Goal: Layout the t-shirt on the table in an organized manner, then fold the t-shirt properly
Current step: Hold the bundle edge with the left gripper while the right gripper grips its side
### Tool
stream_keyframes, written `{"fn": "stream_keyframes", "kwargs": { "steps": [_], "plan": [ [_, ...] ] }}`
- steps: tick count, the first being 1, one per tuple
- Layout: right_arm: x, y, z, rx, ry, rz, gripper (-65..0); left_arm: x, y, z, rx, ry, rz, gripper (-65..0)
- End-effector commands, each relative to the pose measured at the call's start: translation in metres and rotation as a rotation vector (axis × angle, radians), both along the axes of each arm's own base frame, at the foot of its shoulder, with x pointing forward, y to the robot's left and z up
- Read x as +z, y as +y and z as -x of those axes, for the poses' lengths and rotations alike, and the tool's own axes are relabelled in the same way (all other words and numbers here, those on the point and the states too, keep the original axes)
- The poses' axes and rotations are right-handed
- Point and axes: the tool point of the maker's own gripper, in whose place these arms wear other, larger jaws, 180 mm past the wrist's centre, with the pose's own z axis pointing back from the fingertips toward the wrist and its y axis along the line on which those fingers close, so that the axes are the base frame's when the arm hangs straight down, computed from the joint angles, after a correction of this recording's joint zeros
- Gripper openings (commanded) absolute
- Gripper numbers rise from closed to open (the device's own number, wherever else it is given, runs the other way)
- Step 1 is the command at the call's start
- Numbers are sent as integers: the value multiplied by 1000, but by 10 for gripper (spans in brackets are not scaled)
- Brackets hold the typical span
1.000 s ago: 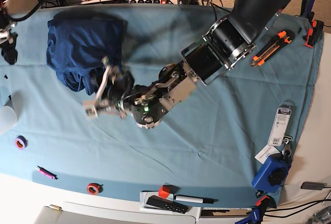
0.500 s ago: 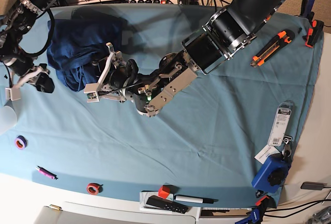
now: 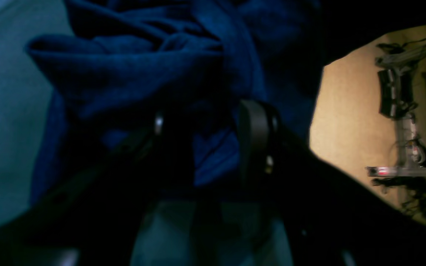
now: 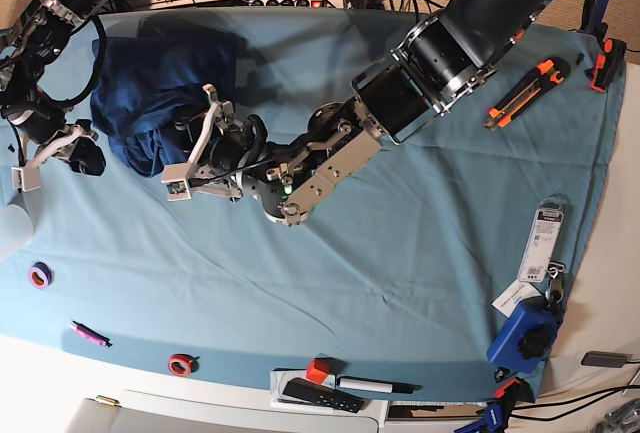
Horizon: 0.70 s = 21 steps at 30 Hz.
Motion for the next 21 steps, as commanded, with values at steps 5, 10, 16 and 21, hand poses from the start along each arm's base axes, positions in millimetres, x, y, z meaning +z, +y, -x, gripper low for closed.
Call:
{"fn": "stream_keyframes", "kwargs": {
  "steps": [5,10,16,21],
  "plan": [
    [12,-4,-2,9,-24,19,-487,25,-15,-4,-11,-36,71,-416],
    [-5,-1,13,9,25,7,-487,25,-15,-4,-10,-36,71,-416],
    [-23,15,22,19,33,-19,-487,25,-15,-4,-11,-35,71,-416],
    [-29,-6,17,-107,21,57,-487,25,-15,-4,-11,-36,71,-416]
  ]
}}
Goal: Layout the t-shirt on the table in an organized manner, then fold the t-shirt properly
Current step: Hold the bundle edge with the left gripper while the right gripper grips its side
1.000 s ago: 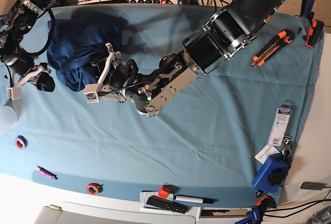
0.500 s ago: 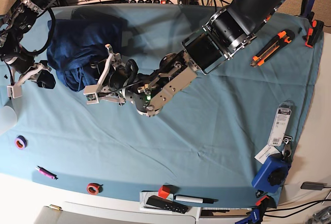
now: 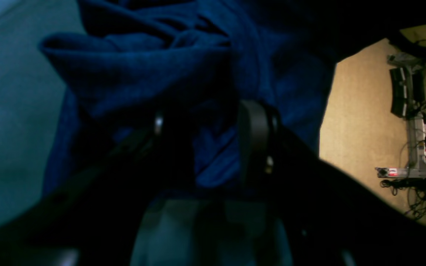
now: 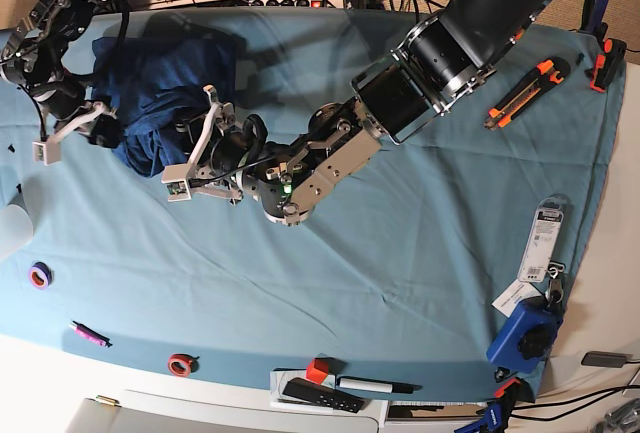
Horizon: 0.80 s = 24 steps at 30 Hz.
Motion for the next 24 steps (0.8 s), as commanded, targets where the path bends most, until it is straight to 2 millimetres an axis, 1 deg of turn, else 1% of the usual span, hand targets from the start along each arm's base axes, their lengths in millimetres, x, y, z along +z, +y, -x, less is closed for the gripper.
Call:
{"fn": "stream_keyframes", "kwargs": {
  "steps": [1,5,9,10,12,13,15,19,24],
  "plan": [
    [15,-8,-8,-13,-51,24,-487,25,-15,-2,-15,-23,69,-416],
    [11,-9,-5,-29,-26,21,-487,25,-15,-2,-15,-23,69,-416],
    [5,0,-5,-33,-26,-8,-495,25,-15,-2,-15,-23,69,-416],
    [3,3,-5,-33,-25,-17,-531,25,-15,-2,-15,-23,69,-416],
    [0,7,-4,-35,-21,-27,-636,25,-15,-2,-15,-23,69,-416],
    [-1,8,-4,-37,-21,-30,-650,25,-15,-2,-15,-23,69,-416],
    [-2,9,-5,-39,-24,-29,-650,25,-15,-2,-15,-23,69,-416],
    [5,5,-11,-49,-55,-16,-650,25,-15,-2,-16,-22,69,-416],
    [21,1,-31,-61,-118,0,-650,25,-15,-2,-15,-22,69,-416]
  ]
}}
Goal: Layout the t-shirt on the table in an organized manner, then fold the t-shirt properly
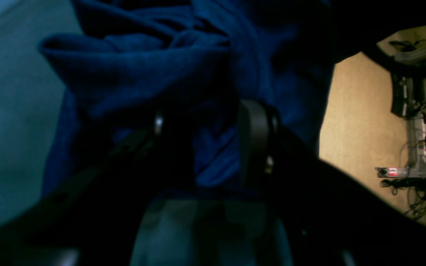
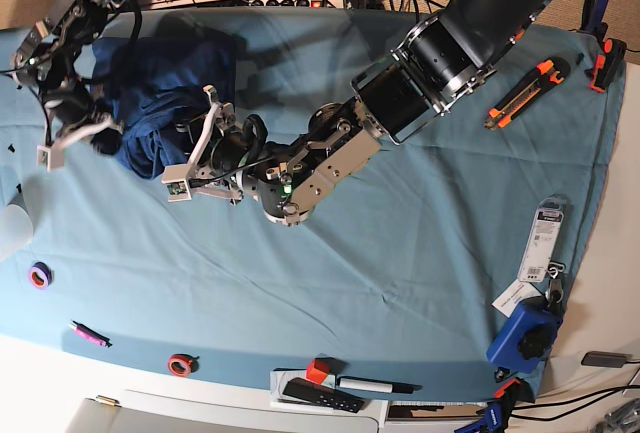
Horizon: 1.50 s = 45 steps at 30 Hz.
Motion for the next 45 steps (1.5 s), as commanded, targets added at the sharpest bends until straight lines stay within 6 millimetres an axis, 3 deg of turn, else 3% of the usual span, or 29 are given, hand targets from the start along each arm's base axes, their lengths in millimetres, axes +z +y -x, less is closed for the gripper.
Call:
{"fn": "stream_keyframes", "kwargs": {
  "steps": [1,6,18,20,22,26,33,45],
  "plan": [
    [21,-7,-12,-3,-69,27,-650,24,-15,-2,-15,-22,69,-416],
    [28,-8,-21,-5,-92,33,-650,24,-15,-1,-15,-22,68,-416],
    [17,-13,-13,-15,-22,70,-650,15,-13,-21,88,-81,31,-424],
    [16,-13,-13,-15,-22,68,-650,8,-12,-16,88,-76,21,-512],
    [16,-13,-13,-15,-22,68,-650,4,-13,-10,87,-62,27,-650],
    [16,-13,-12,-14,-18,69,-650,0,-14,-5,88,-48,33,-650],
    [13,-21,-10,-89,4,50,-650,-4,-1,-43,199,-166,-63,-650],
    [13,-30,-9,-134,8,70,-650,13,22,-85,365,-109,-15,-650]
  ]
}}
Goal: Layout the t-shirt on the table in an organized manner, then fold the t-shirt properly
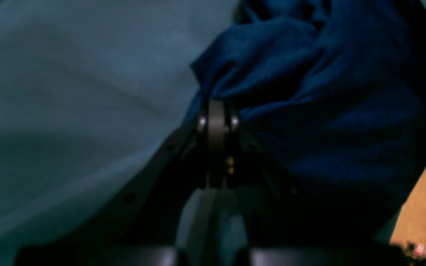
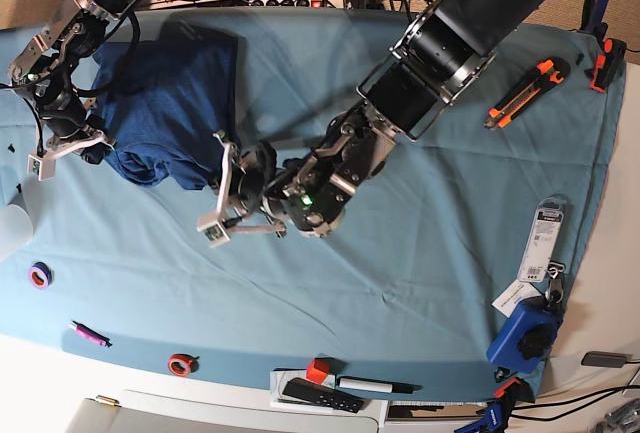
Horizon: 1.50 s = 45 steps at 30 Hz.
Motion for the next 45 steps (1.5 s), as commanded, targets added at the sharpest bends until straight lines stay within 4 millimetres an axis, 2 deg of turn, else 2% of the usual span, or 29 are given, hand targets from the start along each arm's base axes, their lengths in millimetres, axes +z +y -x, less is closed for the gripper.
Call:
{"fn": "stream_keyframes", "kwargs": {
  "steps": [1,5,6,8,9,10,14,19,23,25,27,30,35,45],
  "plan": [
    [17,-7,-9,-5,-55,27,-650,27,-14,-9,-3,-40,60,-650],
    [15,-6,-7,-1,-43,24,-644,28,-14,-9,-8,-41,66,-650],
    [14,-5,-7,3,-38,18,-569,28,-15,-6,-31,-47,69,-648],
    [14,-4,-7,6,-37,12,-390,29,-16,-3,-56,-52,73,-460],
    [15,-4,-7,6,-39,11,-333,29,-16,-3,-54,-52,73,-387],
    [15,-5,-7,5,-42,14,-319,29,-16,-4,-50,-52,74,-347],
    [24,-13,-12,-10,-85,47,-319,29,-15,-9,-15,-52,74,-332],
    [40,-43,-8,-52,-98,141,-319,32,-11,-19,10,-91,75,-332],
    [49,-77,17,-163,-98,143,-319,31,11,-53,163,-183,66,-332],
    [53,-86,32,-191,-120,103,-319,28,24,-64,207,-217,44,-332],
    [59,-83,43,-176,-170,28,-319,24,33,-67,218,-219,28,-332],
    [62,-67,55,-110,-217,-69,-319,20,39,-69,223,-219,17,-332],
    [48,-33,66,23,-207,-203,-319,21,39,-69,223,-217,20,-332],
    [-23,-15,73,-29,-154,-509,-319,20,39,-68,223,-211,20,-332]
  ]
}}
